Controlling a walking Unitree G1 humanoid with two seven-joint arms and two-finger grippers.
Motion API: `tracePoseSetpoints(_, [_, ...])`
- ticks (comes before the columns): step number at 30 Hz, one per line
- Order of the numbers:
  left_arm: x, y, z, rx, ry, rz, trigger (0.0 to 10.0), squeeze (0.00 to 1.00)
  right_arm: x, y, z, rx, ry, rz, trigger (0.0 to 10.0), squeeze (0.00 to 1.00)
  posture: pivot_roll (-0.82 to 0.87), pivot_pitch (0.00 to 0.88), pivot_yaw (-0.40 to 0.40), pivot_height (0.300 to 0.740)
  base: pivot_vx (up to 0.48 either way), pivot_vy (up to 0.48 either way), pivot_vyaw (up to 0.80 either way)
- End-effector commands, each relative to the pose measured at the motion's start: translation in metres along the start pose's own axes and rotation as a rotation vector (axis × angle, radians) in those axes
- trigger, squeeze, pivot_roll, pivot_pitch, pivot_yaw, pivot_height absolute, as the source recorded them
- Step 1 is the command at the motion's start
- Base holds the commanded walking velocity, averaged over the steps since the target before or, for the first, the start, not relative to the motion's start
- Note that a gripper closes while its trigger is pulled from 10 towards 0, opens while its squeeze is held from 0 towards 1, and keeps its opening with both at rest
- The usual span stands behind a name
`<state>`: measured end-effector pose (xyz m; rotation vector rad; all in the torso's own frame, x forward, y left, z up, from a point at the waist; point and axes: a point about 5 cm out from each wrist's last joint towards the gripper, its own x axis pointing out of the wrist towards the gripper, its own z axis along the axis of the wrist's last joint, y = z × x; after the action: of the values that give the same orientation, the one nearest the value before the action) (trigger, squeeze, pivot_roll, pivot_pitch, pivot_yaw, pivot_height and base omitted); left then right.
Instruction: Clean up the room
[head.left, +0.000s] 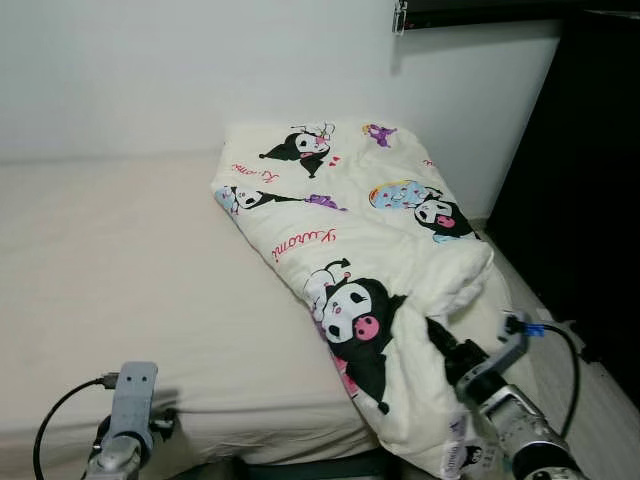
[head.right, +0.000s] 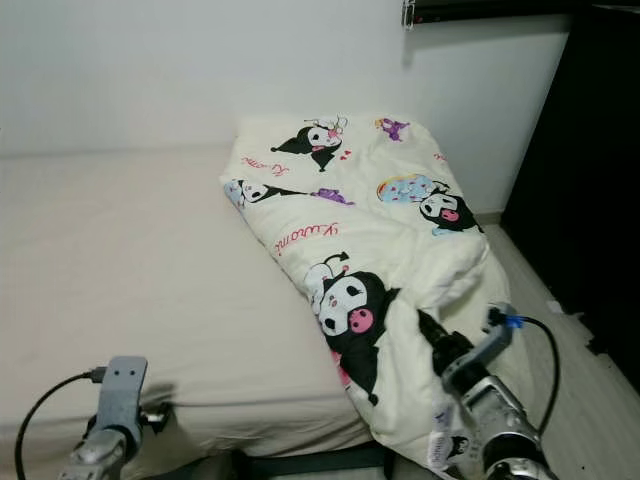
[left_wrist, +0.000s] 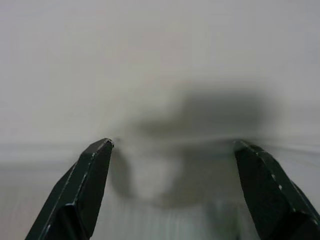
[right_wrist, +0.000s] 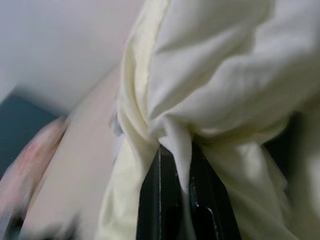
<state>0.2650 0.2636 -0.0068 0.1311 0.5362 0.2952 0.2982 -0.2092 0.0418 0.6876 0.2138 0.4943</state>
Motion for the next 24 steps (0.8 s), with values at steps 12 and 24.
tracePoseSetpoints(12, [0.008, 0.006, 0.151, -0.130, -0.543, 0.077, 10.0, 0.00, 0.026, 0.087, -0.067, -0.236, 0.686, 0.693, 0.0, 0.00, -0.09, 0.000, -0.016, 0.556, 0.000, 0.000, 0.00])
tracePoseSetpoints(24, [0.003, 0.003, 0.172, -0.162, -0.637, 0.048, 10.0, 0.00, 0.026, 0.081, -0.075, -0.337, 0.817, 0.660, 10.0, 0.44, -0.08, 0.000, -0.022, 0.556, 0.000, 0.000, 0.00])
